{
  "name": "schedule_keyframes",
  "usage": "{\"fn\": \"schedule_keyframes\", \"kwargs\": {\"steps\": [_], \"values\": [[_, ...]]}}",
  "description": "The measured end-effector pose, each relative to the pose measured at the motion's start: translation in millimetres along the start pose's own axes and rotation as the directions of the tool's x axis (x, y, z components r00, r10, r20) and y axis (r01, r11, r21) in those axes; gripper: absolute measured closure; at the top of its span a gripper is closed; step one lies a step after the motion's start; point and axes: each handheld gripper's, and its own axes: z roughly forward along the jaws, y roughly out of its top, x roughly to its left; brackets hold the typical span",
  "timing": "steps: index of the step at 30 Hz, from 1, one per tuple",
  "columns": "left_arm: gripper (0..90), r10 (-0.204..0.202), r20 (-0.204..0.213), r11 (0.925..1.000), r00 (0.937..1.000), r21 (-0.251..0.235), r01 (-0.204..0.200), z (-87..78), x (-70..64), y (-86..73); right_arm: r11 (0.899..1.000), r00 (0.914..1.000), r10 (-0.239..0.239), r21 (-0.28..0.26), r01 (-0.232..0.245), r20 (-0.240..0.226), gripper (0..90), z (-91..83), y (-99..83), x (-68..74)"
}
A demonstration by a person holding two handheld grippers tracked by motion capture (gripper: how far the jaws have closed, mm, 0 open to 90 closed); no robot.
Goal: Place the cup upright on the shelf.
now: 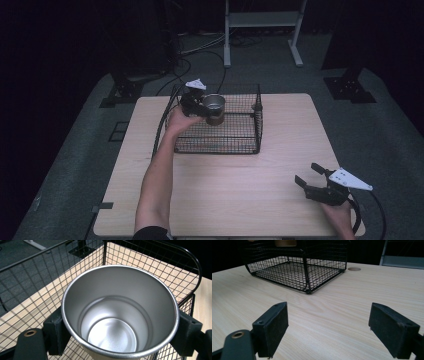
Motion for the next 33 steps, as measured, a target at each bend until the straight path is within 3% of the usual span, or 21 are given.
{"fn": "schedule_keyframes", "kwargs": {"steps": [6,14,18,26,33], "values": [[17.7,-0.015,0.008,0.9996,0.9999,0.026,0.015,13.5,-0.5,-1.8,1.000,1.0000,0.002,-0.001,-0.002,-0.006,15.3,-0.5,0.2,0.7],[17.7,-0.033,-0.020,0.9971,0.9992,0.068,0.035,29.0,0.8,-4.8,1.000,1.0000,-0.001,-0.008,0.001,-0.008,15.3,0.4,0.8,1.7],[17.7,-0.045,-0.019,0.9967,0.9988,0.067,0.046,33.2,2.7,-6.9,1.000,1.0000,-0.004,-0.007,0.004,-0.003,15.3,-1.1,0.8,1.2],[17.7,-0.045,-0.019,0.9914,0.9988,0.122,0.047,42.0,4.7,-9.6,1.000,1.0000,0.001,-0.014,-0.001,-0.002,15.3,-2.3,0.8,0.5],[17.7,-0.048,-0.013,0.9885,0.9988,0.143,0.049,45.3,5.1,-11.3,1.000,1.0000,-0.004,-0.013,0.004,0.001,15.3,-2.9,0.5,-0.7]]}}
